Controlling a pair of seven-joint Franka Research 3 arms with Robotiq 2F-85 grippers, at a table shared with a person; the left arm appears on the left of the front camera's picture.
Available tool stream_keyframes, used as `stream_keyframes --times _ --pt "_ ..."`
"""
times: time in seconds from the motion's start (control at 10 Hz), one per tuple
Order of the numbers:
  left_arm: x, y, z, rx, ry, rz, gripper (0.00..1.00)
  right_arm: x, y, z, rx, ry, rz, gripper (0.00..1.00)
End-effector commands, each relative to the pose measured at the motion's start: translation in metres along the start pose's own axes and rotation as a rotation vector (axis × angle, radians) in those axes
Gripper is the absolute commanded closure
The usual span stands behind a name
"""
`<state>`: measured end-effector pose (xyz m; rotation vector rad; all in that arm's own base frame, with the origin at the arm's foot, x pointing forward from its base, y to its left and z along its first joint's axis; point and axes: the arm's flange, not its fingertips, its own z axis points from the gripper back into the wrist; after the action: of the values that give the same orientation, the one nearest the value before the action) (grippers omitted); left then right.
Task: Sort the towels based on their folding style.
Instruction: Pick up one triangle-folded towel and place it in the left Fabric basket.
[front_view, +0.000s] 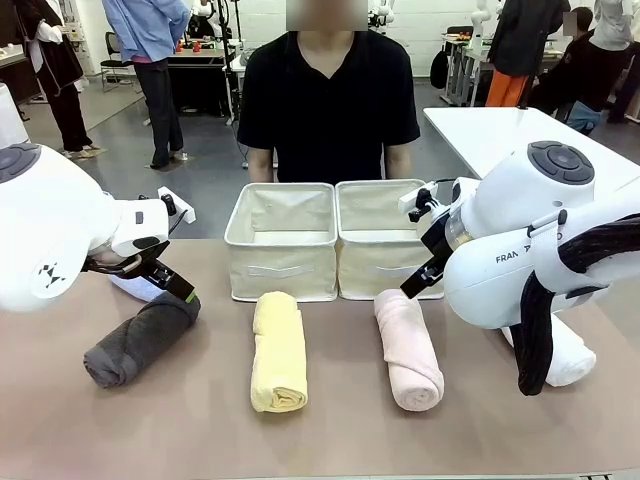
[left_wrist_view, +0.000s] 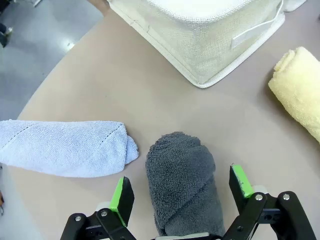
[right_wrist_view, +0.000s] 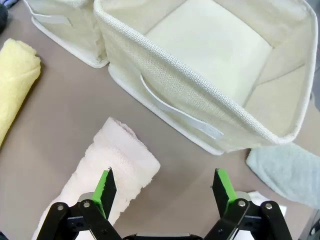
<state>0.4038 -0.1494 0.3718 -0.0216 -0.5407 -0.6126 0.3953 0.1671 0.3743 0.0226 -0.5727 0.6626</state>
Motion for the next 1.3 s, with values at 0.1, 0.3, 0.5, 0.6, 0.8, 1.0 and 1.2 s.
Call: stream_keyframes --times 0.1,0.3,0.5,0.6,0.8,1.0,1.2 --pt "0.0 0.0 0.0 0.0 0.0 0.0 0.0 0.0 0.0 0.0 0.0 0.0 0.0 0.0" --pt "0.0 0.0 0.0 0.0 0.0 0.0 0.0 0.0 0.0 0.0 0.0 0.0 0.0 0.0" --pt "0.0 0.0 0.0 0.0 0.0 0.0 0.0 0.0 0.0 0.0 0.0 0.0 0.0 0.0" --pt "0.0 0.0 0.0 0.0 0.0 0.0 0.0 0.0 0.0 0.0 0.0 0.0 0.0 0.0" --pt "0.0 0.0 0.0 0.0 0.0 0.0 0.0 0.0 0.0 0.0 0.0 0.0 0.0 0.0" --pt "0.013 0.006 0.029 0.0 0.019 0.002 0.0 0.025 -0.008 0.057 -0.027 0.001 -0.033 0.0" --pt "0.04 0.024 0.087 -0.021 0.095 -0.05 0.0 0.047 -0.019 0.121 -0.049 0.065 -0.05 0.0"
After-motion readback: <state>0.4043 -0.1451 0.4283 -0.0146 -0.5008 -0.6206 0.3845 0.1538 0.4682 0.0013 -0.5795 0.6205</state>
